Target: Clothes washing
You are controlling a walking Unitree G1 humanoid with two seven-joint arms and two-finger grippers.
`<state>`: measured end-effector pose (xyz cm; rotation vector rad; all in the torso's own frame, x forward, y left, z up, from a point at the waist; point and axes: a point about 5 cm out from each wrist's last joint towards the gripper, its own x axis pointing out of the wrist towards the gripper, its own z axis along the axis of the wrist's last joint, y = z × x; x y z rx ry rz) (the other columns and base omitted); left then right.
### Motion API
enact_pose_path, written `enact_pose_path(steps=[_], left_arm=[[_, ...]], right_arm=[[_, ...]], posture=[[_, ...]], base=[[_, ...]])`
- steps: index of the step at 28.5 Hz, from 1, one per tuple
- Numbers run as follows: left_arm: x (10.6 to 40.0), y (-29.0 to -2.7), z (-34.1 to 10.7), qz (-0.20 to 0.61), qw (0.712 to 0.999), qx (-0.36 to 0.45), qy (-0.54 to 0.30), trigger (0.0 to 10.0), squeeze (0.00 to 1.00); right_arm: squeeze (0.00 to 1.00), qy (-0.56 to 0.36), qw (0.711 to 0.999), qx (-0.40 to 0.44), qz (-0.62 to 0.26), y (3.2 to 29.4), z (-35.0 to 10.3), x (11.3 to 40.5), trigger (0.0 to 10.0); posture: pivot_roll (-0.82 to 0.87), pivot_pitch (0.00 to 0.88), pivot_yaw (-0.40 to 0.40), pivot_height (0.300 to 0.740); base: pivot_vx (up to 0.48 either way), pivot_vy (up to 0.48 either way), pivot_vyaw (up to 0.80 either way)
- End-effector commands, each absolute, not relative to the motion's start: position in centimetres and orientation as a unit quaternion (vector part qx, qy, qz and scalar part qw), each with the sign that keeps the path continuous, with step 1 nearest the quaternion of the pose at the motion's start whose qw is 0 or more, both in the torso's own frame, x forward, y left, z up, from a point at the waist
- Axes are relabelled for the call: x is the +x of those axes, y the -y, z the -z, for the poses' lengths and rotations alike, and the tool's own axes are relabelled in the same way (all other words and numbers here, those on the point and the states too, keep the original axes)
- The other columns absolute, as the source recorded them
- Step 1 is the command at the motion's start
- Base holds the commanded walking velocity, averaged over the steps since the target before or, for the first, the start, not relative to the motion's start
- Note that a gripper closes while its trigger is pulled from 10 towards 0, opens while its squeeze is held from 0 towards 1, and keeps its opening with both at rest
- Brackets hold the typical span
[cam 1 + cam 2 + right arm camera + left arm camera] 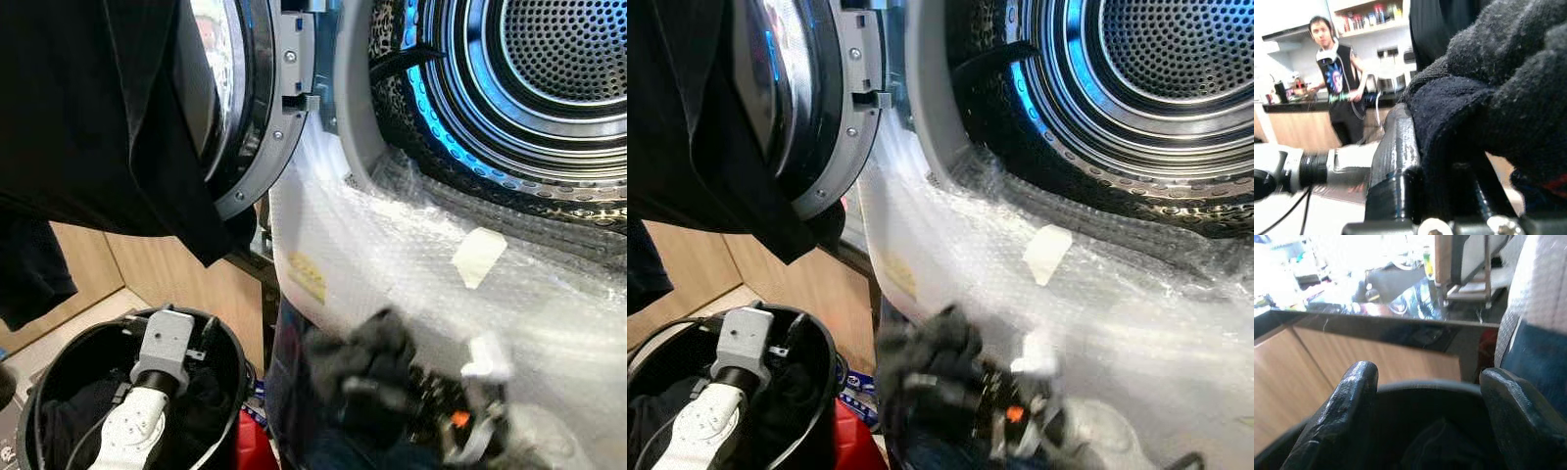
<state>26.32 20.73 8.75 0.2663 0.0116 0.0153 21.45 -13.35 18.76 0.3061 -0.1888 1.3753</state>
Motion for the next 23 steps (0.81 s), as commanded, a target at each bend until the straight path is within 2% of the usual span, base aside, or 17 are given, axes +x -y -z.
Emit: enact_pose_path(steps=[1, 5, 8, 13, 16, 20, 23], left_arm=[[26.2, -20.7, -8.1, -0.010, 0.991, 0.129, -0.018, 10.0, 0.00], [26.5, -20.2, -8.1, -0.004, 0.992, 0.124, -0.015, 10.0, 0.00], [26.7, -20.3, -8.2, -0.007, 0.992, 0.123, -0.012, 10.0, 0.00], [26.7, -20.2, -8.0, -0.001, 0.994, 0.109, -0.020, 10.0, 0.00], [26.7, -20.1, -8.0, -0.003, 0.994, 0.105, -0.021, 10.0, 0.00], [26.8, -19.8, -7.9, 0.005, 0.994, 0.105, -0.027, 10.0, 0.00], [26.7, -19.5, -7.8, 0.009, 0.994, 0.102, -0.028, 10.0, 0.00]], right_arm=[[0.00, 0.115, 0.750, 0.137, -0.637, 13.3, -20.3, 21.5, 0.0], [0.00, 0.193, 0.728, 0.140, -0.643, 13.6, -24.2, 22.7, 0.0], [0.00, 0.240, 0.742, 0.147, -0.608, 14.3, -26.8, 24.3, 0.0], [0.00, 0.331, 0.730, 0.164, -0.576, 15.7, -32.2, 26.2, 0.0], [0.00, 0.365, 0.742, 0.171, -0.536, 15.7, -35.0, 27.8, 0.0], [0.00, 0.381, 0.799, 0.145, -0.443, 14.9, -37.4, 31.0, 0.0], [0.00, 0.387, 0.812, 0.155, -0.408, 14.4, -38.8, 32.3, 0.0]], posture=[[0.19, 0.000, -0.013, 0.740], [0.21, 0.000, -0.011, 0.740], [0.21, 0.000, -0.005, 0.740], [0.21, 0.000, -0.006, 0.740], [0.20, 0.000, -0.002, 0.740], [0.18, 0.000, 0.013, 0.740], [0.19, 0.000, 0.016, 0.740]], base=[[0.000, 0.000, 0.00], [0.000, 0.000, 0.00], [0.000, 0.000, 0.00], [0.000, 0.000, 0.00], [0.000, 0.000, 0.00], [0.000, 0.000, 0.00], [0.000, 0.000, 0.00]])
